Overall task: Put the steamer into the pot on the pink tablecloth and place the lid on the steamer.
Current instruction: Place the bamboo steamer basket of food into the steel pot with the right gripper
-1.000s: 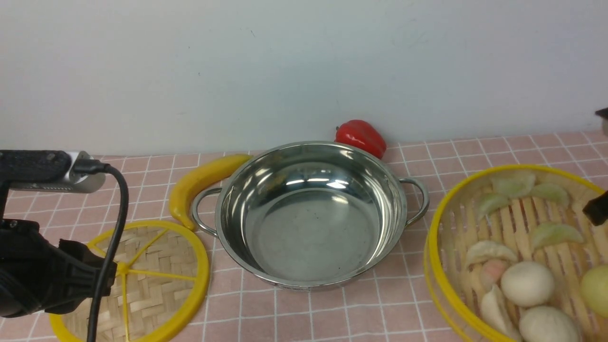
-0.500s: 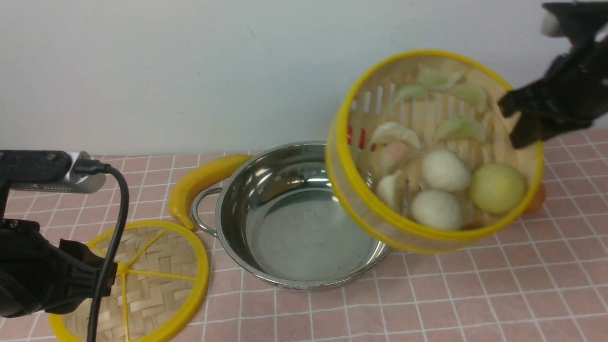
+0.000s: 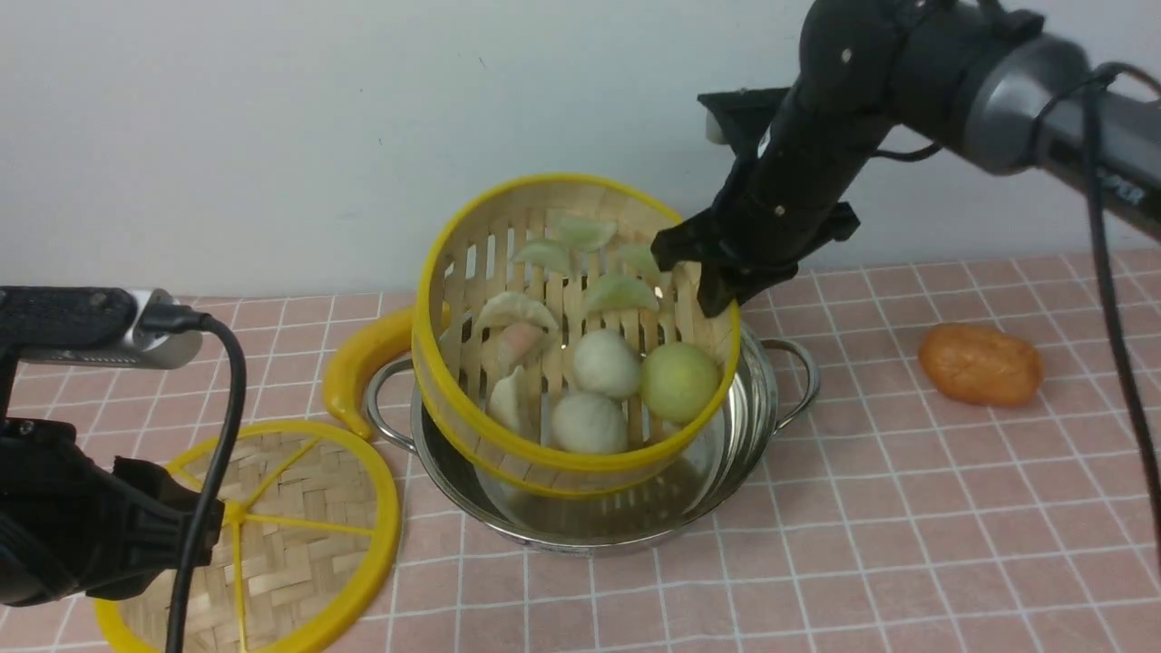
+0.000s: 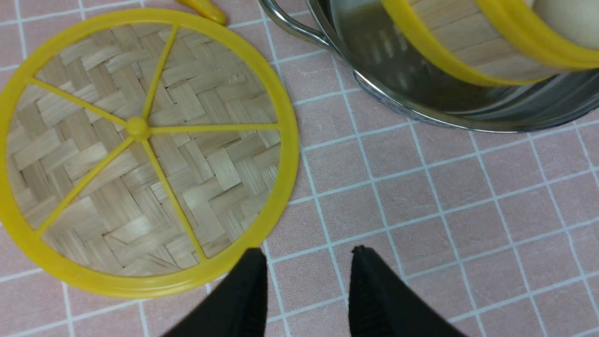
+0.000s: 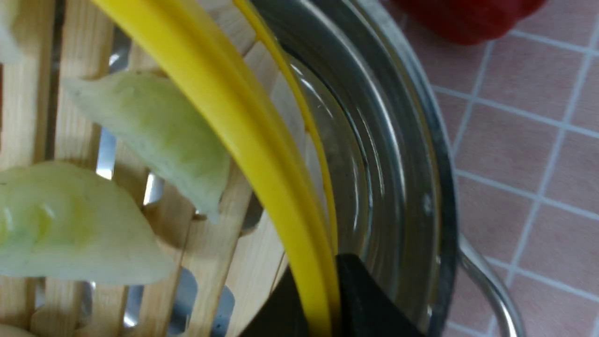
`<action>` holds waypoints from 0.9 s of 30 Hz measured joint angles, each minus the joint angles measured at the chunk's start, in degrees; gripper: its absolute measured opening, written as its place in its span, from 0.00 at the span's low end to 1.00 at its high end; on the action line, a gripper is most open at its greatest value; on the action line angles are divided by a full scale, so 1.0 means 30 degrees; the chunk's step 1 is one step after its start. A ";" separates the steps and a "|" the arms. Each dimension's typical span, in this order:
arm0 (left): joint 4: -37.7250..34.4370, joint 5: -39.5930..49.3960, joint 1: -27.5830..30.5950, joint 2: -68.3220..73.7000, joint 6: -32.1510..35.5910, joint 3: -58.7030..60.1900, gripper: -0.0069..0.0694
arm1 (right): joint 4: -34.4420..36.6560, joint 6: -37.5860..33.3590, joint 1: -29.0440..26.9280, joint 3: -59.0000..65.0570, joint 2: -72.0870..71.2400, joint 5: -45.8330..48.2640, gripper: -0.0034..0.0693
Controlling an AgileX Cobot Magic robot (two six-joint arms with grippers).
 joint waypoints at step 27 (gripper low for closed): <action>0.0000 -0.0417 0.0000 0.0000 0.0051 0.0000 0.41 | -0.2619 0.0695 0.0021 -0.0591 0.2403 -0.0221 0.13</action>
